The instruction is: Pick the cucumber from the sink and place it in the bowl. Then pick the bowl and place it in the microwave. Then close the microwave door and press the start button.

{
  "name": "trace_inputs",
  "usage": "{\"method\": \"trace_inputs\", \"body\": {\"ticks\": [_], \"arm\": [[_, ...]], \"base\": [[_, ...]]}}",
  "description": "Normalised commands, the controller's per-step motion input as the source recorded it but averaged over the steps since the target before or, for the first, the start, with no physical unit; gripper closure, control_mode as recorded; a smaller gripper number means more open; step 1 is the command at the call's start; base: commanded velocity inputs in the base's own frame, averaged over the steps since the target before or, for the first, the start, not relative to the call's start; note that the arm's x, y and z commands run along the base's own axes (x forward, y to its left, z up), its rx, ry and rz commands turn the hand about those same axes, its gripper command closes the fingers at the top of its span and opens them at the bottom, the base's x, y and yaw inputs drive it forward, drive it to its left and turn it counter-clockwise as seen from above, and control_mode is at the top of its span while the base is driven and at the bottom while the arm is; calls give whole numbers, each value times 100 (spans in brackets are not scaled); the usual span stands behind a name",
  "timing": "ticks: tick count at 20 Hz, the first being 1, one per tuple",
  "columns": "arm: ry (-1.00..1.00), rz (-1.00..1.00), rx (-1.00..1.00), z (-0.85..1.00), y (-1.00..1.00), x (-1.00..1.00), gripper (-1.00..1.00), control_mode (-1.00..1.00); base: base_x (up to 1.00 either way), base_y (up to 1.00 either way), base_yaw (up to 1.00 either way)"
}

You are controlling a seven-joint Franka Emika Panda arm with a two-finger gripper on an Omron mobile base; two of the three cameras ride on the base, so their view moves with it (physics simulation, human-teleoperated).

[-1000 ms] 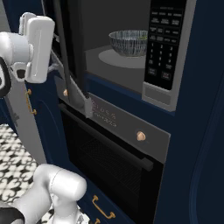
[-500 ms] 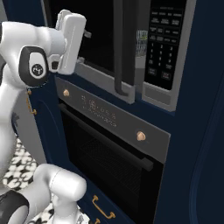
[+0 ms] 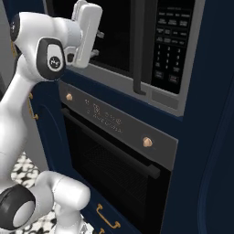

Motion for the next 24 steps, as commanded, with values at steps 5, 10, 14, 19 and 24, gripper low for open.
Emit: {"method": "trace_inputs", "body": {"ticks": [5,10,14,19,24], "arm": [[1,0,0,-7,16,-42,-100,-100],[0,0,-2,0,15,-100,-100,-100],[3,7,-16,6,3,-100,-100,-100],[20,21,-46,0,0,-96,-100,-100],[40,24,-61,0,10,-71,-100,-100]], "base": [[0,0,0],[0,0,0],[0,0,0],[0,0,0],[0,0,0]]}}
